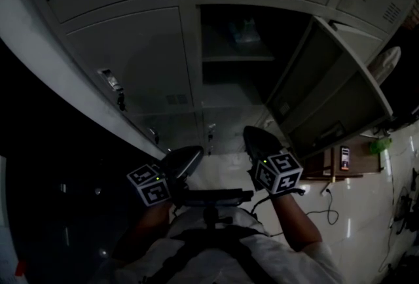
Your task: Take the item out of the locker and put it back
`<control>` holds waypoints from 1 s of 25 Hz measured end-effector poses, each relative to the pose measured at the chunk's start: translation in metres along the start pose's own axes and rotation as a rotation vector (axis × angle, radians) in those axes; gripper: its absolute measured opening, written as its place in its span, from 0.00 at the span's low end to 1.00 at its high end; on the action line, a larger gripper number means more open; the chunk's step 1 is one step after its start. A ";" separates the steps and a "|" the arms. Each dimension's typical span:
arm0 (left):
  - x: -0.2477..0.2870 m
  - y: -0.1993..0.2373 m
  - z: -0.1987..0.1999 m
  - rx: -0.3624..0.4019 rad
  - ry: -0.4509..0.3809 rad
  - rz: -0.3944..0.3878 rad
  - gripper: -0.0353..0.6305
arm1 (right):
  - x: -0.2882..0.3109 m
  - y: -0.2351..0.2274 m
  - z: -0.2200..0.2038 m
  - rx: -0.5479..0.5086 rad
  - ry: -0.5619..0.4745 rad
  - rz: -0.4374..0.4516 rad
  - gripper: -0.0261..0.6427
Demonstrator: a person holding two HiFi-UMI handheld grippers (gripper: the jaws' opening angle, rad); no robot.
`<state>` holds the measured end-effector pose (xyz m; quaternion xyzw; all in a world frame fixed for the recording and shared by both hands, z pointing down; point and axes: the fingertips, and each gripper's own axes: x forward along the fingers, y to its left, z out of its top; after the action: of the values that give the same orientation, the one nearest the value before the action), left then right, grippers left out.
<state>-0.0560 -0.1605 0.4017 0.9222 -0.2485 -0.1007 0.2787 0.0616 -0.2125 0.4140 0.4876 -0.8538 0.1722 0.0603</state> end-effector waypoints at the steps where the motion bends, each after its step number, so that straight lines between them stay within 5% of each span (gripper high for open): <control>1: 0.004 -0.002 0.003 0.012 0.002 -0.008 0.06 | 0.000 -0.002 0.008 -0.026 -0.014 -0.010 0.04; 9: 0.048 -0.020 0.046 0.104 -0.004 -0.107 0.06 | 0.016 -0.023 0.093 -0.019 -0.103 -0.014 0.04; 12: 0.065 -0.025 0.072 0.163 -0.021 -0.131 0.06 | 0.028 -0.035 0.134 -0.044 -0.140 -0.038 0.14; 20: 0.101 -0.025 0.127 0.260 -0.059 -0.131 0.06 | 0.067 -0.056 0.201 -0.180 -0.199 -0.110 0.18; 25: 0.117 -0.021 0.150 0.286 -0.069 -0.118 0.06 | 0.091 -0.071 0.224 -0.178 -0.196 -0.132 0.23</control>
<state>0.0039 -0.2751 0.2610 0.9614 -0.2152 -0.1122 0.1296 0.0895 -0.3980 0.2465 0.5500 -0.8335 0.0431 0.0307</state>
